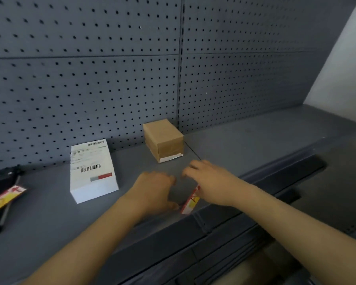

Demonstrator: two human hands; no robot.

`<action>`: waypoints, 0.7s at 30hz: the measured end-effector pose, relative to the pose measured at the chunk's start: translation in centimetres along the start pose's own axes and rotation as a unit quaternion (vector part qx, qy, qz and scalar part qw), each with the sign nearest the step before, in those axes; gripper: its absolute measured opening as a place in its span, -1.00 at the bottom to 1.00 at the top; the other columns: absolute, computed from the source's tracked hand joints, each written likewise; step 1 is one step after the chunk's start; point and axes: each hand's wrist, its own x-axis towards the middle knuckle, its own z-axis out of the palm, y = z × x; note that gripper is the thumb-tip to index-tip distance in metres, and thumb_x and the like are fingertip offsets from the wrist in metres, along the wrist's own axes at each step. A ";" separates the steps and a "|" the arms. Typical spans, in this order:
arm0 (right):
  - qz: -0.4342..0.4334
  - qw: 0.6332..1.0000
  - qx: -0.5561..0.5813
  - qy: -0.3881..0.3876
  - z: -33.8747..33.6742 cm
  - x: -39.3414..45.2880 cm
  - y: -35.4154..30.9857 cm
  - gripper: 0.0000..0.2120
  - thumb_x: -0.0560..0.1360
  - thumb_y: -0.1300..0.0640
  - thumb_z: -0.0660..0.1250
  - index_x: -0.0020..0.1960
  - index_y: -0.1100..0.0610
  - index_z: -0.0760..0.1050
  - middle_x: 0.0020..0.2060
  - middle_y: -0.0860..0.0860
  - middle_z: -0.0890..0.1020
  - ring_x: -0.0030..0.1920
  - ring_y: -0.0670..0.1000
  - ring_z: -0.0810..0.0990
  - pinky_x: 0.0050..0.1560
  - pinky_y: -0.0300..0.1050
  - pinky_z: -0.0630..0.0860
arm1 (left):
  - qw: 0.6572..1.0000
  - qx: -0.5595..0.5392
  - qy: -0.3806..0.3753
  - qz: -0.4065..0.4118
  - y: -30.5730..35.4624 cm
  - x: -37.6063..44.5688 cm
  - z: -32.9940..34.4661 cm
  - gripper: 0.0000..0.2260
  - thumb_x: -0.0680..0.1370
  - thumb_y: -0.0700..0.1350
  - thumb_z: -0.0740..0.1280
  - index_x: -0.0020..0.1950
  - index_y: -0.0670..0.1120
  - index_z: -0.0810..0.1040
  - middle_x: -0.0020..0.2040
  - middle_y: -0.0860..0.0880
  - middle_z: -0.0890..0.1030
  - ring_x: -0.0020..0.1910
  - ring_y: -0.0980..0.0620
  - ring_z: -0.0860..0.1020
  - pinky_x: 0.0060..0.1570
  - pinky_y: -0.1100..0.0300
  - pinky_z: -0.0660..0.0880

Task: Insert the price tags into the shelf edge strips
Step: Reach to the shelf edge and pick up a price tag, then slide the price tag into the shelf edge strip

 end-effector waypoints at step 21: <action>-0.171 0.979 0.109 0.001 -4.5 1.9 -1.0 -0.85 0.52 0.20 0.26 -0.15 -0.03 0.50 -0.13 -0.10 0.52 -0.11 -0.08 0.51 -0.10 -0.12 0.50 | 0.959 -0.073 0.052 -0.270 1.0 -11.6 -5.6 -0.69 0.49 0.07 0.35 0.20 0.05 0.48 0.17 0.06 0.57 0.11 0.01 0.54 0.07 0.09 0.49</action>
